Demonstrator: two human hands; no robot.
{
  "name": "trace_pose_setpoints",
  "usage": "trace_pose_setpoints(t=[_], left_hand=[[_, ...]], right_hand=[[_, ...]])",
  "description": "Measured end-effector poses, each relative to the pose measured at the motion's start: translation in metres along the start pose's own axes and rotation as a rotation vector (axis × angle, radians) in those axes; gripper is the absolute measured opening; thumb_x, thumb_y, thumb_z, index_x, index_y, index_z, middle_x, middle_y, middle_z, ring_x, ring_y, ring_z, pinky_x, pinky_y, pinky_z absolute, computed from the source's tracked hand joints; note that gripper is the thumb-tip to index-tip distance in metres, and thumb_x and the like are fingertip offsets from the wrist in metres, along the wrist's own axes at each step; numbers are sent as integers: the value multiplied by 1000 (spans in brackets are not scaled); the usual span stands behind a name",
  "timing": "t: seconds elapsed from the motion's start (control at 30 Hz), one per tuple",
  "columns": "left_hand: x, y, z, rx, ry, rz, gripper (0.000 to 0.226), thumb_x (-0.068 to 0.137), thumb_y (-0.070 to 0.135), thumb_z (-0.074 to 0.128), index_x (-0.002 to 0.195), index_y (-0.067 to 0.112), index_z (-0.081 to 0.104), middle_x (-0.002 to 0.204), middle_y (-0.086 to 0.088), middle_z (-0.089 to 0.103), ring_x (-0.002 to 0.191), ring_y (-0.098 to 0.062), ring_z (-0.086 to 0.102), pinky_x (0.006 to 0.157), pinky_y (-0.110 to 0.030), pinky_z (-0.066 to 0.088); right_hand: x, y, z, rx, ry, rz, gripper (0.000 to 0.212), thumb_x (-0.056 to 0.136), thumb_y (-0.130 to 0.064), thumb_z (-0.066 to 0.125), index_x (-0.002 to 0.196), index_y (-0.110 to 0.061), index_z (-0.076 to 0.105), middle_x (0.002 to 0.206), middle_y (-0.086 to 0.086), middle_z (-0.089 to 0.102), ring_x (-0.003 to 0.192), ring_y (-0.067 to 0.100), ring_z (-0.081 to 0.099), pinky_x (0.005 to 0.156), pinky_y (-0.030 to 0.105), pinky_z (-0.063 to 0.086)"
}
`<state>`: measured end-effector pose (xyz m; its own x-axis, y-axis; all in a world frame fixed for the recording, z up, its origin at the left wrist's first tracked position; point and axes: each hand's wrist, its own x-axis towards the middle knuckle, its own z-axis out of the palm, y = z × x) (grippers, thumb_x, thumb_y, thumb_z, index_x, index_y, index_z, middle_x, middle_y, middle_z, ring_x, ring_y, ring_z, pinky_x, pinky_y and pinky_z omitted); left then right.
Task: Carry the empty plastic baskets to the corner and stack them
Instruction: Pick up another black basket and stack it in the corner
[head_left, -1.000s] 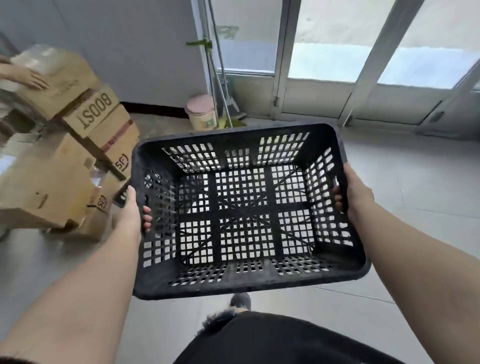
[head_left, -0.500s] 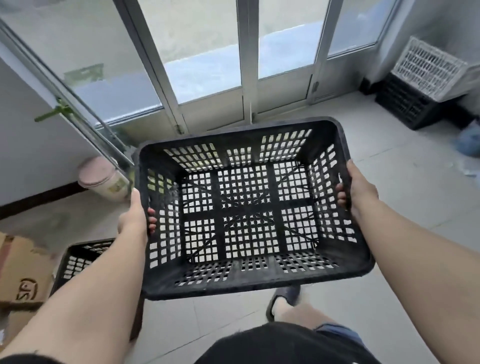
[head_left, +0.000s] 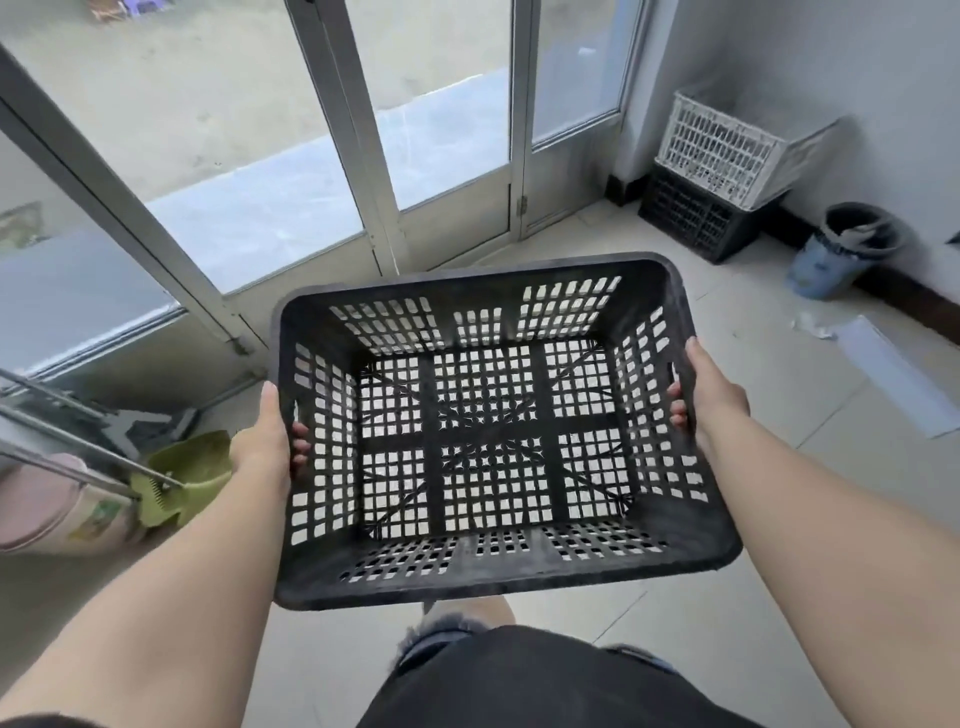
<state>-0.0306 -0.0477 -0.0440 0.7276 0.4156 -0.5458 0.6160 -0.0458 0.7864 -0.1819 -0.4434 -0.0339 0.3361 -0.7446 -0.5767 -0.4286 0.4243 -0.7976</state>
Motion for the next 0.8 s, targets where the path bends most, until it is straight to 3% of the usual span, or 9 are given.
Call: trace_pose_setpoints(t=[0.47,0.63,0.8], left_hand=[[133,190,243,183,-254,79,64,81,70,48,66,8,57,59,-5,52,45,-18,39,46,-29,38],[151,250,330,227,-321,93,65,66,78,52,68,13,57,57,-1,55,43,-15,43,46,-27,41],[149,288,420,248,-304,158,62,72,73,53,65,12,59,60,-3,59,48,-15,47,52,-28,44]], right_hand=[[143,-126,91,115,290,54,57,73,-67,60,65,-10,61,58,3,58,42,15,45,50,27,42],[193,-166,103,154,363,82,60,75,-69,57,64,-10,60,56,2,57,42,15,46,50,25,43],[263,-204,108,198,413,109,60,74,-68,59,64,-9,60,58,3,58,44,15,47,54,28,46]])
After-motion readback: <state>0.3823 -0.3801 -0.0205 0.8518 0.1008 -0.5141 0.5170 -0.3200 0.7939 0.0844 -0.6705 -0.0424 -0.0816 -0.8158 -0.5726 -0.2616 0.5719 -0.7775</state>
